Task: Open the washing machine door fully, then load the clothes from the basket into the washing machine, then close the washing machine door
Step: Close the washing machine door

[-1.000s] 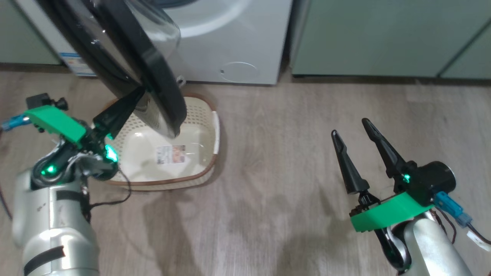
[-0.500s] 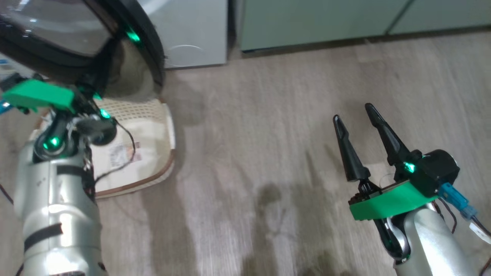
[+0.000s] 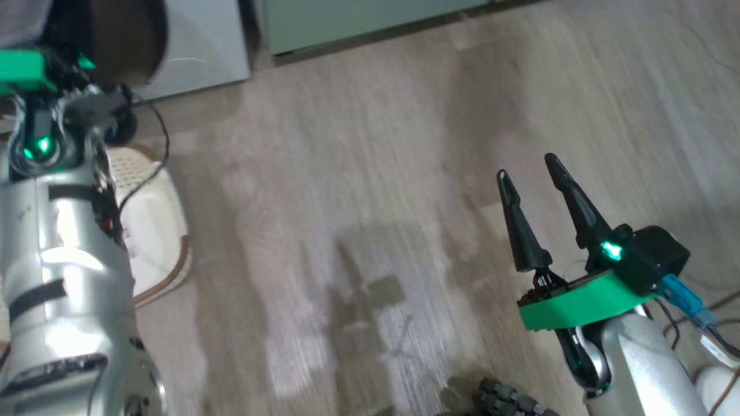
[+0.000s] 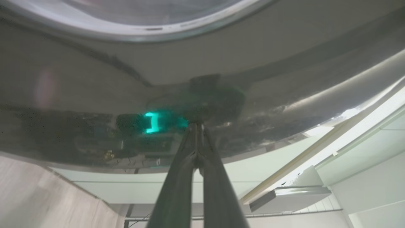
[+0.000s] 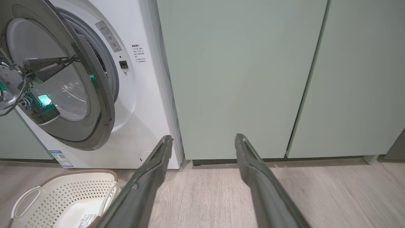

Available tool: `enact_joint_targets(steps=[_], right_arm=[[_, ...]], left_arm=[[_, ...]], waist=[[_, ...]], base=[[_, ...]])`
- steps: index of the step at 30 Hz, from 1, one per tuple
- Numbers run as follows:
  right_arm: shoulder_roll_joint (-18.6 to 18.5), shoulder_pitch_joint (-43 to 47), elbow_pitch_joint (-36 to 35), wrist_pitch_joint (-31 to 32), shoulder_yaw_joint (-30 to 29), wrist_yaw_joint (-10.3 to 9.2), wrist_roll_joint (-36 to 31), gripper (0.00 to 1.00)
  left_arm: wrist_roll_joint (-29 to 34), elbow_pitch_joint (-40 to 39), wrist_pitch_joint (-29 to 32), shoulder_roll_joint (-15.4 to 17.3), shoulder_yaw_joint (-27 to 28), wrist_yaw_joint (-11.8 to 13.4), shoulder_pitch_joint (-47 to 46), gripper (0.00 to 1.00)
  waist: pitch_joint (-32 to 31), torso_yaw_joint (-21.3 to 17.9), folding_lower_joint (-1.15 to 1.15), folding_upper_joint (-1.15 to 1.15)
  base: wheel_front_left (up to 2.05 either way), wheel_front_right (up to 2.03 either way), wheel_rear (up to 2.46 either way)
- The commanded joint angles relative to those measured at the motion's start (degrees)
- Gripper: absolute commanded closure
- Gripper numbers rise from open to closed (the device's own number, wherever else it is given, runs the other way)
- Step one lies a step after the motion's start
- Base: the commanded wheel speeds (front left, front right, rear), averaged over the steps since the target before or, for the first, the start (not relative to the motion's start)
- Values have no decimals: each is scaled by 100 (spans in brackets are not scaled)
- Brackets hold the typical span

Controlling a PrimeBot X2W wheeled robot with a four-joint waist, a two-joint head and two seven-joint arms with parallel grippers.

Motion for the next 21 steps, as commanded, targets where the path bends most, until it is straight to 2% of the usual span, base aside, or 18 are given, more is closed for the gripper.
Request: enact_joint_targets(steps=[1,9,15,21], right_arm=[[45,-158,-183,-53,123,0,38,0],[81,-215,-143,-53,174,0,134,0],[86,-184,-125,-53,187,0,268,0],[86,-159,-108,-53,130,0,240,0]], left_arm=[[58,-126,-122,182,97,-10,-273,100],[176,303,-1065,378,245,-10,-951,100],[267,514,-1302,589,144,-10,-1036,100],[194,532,-1238,560,-18,-10,-836,100]], waist=[[122,-217,0,0],[231,-685,0,0],[165,-861,0,0],[40,-733,0,0]], base=[[0,0,0],[0,0,0],[0,0,0],[0,0,0]])
